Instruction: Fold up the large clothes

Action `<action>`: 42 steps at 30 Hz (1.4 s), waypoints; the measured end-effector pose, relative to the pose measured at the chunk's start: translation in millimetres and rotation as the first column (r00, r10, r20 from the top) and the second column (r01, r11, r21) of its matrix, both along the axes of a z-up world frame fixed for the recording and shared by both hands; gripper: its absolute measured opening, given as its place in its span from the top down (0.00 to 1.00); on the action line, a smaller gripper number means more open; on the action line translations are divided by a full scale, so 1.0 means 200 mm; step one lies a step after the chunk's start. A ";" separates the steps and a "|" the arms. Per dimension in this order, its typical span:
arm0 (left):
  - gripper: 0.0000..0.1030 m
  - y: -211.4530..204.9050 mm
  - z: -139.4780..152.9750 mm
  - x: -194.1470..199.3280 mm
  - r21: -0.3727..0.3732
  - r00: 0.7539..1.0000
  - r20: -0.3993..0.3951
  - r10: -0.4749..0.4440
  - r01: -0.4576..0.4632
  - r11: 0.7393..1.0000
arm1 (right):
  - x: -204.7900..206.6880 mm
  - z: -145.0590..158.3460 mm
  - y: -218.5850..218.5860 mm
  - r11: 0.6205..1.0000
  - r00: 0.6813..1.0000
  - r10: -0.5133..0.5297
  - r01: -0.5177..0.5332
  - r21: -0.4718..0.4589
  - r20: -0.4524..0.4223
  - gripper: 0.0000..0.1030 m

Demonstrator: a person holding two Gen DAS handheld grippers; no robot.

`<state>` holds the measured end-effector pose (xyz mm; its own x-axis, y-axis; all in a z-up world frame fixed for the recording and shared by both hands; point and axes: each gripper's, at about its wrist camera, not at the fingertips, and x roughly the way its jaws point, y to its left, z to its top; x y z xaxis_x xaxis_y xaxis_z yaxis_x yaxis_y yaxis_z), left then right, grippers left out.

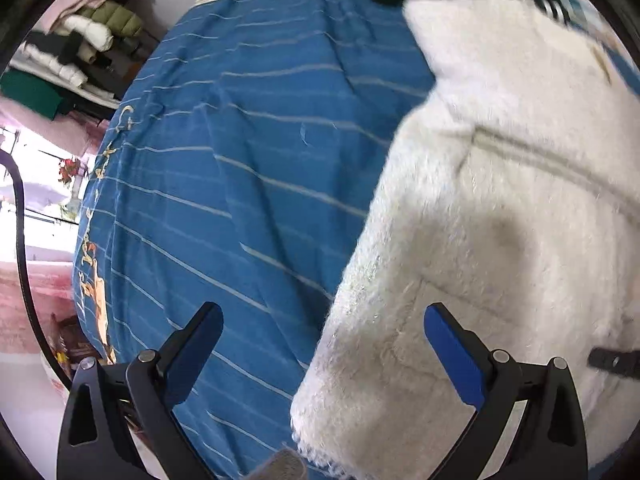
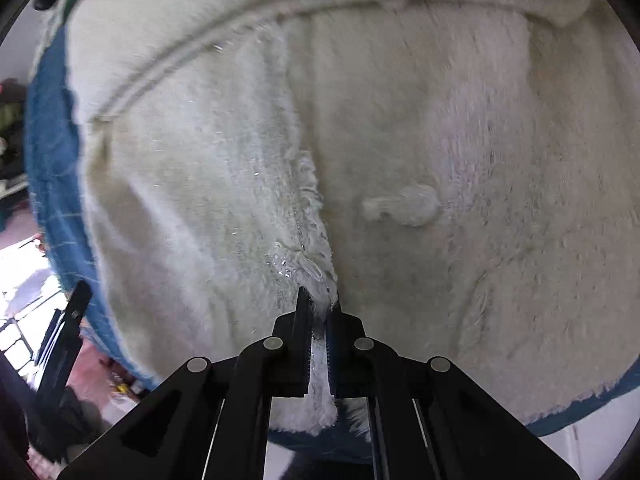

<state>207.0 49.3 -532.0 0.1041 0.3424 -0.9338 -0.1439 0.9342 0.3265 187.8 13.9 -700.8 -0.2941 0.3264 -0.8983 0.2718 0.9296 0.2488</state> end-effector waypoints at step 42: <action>0.00 -0.49 -0.17 0.07 0.326 0.946 0.096 0.309 -0.323 0.888 | 1.00 0.27 -1.26 0.991 0.892 0.128 -0.129 -0.027 0.433 0.75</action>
<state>221.1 -47.9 -565.2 -0.0271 0.6535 -0.7564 -0.4330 0.6743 0.5982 387.8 -237.1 -646.0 0.0840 0.3145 -0.9455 0.0148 0.9484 0.3168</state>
